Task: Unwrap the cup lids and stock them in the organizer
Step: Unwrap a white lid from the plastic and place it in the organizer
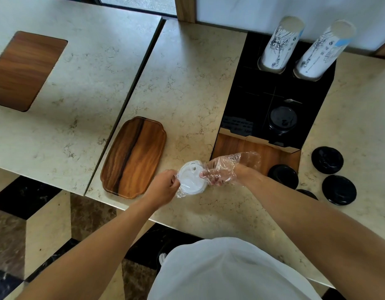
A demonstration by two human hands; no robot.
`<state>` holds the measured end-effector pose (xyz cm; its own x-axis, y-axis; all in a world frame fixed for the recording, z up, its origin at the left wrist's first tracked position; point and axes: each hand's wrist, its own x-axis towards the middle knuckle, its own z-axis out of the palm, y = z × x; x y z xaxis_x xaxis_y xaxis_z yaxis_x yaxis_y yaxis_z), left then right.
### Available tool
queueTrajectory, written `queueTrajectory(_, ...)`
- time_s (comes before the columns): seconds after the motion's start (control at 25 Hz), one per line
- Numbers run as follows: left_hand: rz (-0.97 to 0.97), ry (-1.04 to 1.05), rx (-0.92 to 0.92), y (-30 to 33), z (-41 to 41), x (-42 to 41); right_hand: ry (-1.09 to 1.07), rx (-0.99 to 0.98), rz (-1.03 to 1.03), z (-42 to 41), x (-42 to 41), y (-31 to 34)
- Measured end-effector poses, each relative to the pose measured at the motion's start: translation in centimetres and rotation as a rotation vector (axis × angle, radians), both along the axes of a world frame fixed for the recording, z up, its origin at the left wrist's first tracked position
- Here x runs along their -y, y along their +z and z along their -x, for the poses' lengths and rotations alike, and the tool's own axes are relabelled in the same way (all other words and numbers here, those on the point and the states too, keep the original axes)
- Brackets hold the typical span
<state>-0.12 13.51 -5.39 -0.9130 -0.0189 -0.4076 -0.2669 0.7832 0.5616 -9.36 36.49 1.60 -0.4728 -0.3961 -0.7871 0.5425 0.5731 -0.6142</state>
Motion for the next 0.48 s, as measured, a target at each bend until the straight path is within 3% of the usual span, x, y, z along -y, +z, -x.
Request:
queueTrajectory(0.04,-0.009,0.021,-0.012,-0.2,-0.1,0.1,-0.114,0.004,0.021,0.3,-0.2,-0.2)
queueTrajectory(0.12,-0.013,0.060,-0.030,-0.5,-0.1,0.2,-0.389,0.239,-0.052,0.9,0.1,-0.6)
queueTrajectory(0.2,-0.010,0.110,-0.020,-0.8,0.0,0.3,-0.444,0.320,0.050,0.5,-0.1,0.0)
queueTrajectory(0.28,0.006,0.121,-0.005,-0.8,0.2,0.3,-0.280,0.203,0.156,-0.1,0.0,-0.2)
queueTrajectory(0.36,0.033,0.069,-0.005,-0.8,0.3,0.5,-0.265,0.248,0.155,-0.3,-0.6,-1.5)
queueTrajectory(0.48,0.087,0.008,-0.004,-0.5,0.4,0.7,-0.057,0.129,-0.168,0.8,-1.1,-3.3)
